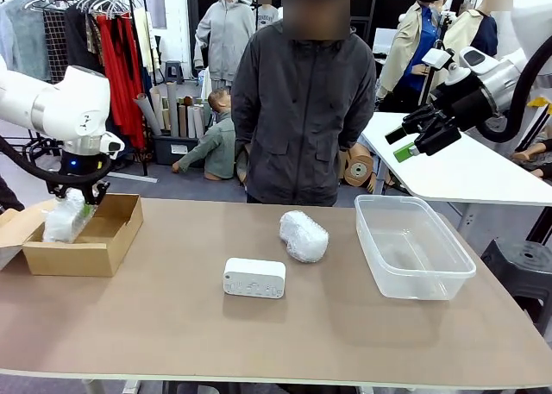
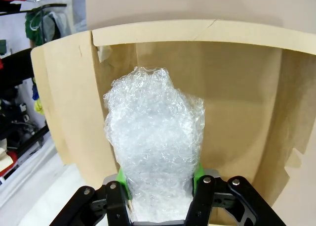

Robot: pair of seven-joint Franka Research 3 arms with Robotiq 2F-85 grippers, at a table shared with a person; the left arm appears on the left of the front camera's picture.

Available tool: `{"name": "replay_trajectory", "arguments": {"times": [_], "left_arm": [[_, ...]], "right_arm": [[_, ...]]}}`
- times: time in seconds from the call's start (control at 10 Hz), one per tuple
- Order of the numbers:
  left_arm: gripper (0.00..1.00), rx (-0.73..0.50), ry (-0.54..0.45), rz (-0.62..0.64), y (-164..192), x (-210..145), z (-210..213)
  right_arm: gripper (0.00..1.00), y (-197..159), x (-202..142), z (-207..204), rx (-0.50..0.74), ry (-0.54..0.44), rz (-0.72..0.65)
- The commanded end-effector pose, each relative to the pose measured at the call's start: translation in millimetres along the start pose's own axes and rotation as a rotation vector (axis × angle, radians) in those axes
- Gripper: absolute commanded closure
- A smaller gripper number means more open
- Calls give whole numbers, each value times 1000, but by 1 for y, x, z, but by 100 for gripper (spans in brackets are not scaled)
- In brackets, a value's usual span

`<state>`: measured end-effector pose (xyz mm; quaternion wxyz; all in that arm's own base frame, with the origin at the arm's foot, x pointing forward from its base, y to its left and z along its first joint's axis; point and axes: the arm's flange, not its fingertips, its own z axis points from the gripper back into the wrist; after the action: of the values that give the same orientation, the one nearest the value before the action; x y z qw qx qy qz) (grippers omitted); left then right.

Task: Separate and place wrapped and unwrapped clocks.
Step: If the picked Digital clock is wrapped, place it in the Package Box ; if not, place it in the Organizing box.

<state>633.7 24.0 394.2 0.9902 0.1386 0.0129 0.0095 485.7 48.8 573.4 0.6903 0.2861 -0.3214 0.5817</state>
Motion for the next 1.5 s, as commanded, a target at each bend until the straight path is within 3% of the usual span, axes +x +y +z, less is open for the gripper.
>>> {"name": "replay_trajectory", "arguments": {"times": [0.0, 0.5, 0.6, 1.0, 1.1, 1.4], "left_arm": [[100, -40, 2, -21, 10, 11, -10], [100, -52, 14, -27, 18, 17, -28], [88, -44, 15, -21, 18, 17, -28], [12, -24, 13, -31, 21, 16, -26], [0, -19, 9, -28, 21, 15, -24], [0, -24, 19, -23, 20, 12, -11]], "right_arm": [[0, 1, 1, 0, 2, -10, 3], [0, 1, 1, 0, 2, -10, 3], [0, 1, 1, 0, 2, -10, 3], [0, 1, 1, 0, 2, -10, 3], [0, 1, 1, 0, 2, -10, 3], [0, 1, 1, 0, 2, -10, 3]]}}
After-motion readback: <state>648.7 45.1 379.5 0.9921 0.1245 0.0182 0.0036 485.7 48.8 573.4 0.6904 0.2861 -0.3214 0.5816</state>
